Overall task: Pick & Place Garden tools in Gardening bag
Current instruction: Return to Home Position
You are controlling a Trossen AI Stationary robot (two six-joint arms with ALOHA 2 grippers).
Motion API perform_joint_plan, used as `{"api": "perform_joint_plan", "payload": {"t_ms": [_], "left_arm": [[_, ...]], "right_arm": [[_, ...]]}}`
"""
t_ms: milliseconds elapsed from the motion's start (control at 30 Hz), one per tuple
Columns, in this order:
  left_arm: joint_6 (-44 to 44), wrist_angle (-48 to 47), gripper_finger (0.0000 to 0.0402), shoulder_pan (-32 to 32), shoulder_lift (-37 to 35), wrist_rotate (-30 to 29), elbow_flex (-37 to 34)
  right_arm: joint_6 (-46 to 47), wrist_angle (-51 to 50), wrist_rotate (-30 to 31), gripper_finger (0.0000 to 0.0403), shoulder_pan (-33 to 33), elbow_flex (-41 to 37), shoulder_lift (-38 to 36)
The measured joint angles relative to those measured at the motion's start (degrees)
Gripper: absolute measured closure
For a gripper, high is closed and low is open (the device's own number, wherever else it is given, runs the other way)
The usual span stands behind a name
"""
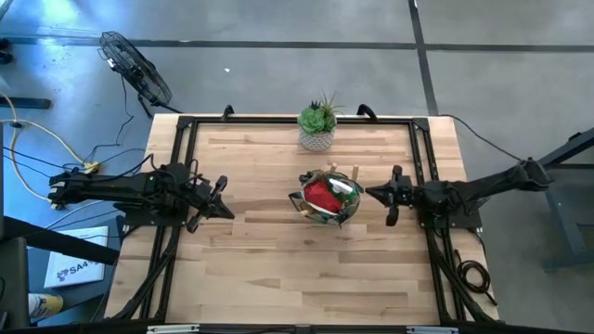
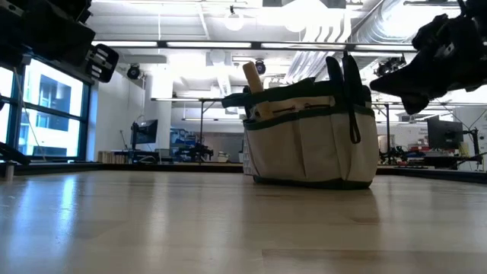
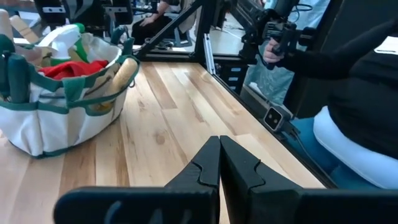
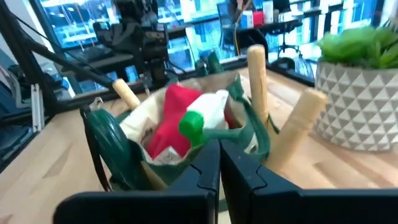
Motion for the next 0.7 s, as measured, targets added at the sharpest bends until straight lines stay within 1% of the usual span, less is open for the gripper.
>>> {"api": "perform_joint_plan", "payload": {"t_ms": [167,333,500,700], "left_arm": [[-0.2,1.1,0.0402,0.0,0.0,-0.2,0.0],[-0.2,1.6,0.0402,0.0,0.0,-0.2,0.0],[-0.4,1.6,0.0402,0.0,0.0,-0.1,0.0],[-0.3,1.6,0.0402,0.0,0.0,0.0,0.0]], "right_arm": [[-3.5,-3.2,-0.1,0.0398,0.0,0.0,-7.8],[-6.1,-6.1,0.2,0.0398,0.0,0.0,-12.9],[-5.0,-10.8,0.2,0.0398,-1.4,0.0,-16.5],[-4.9,-11.3,-0.2,0.0398,-2.5,0.0,-19.3]]}}
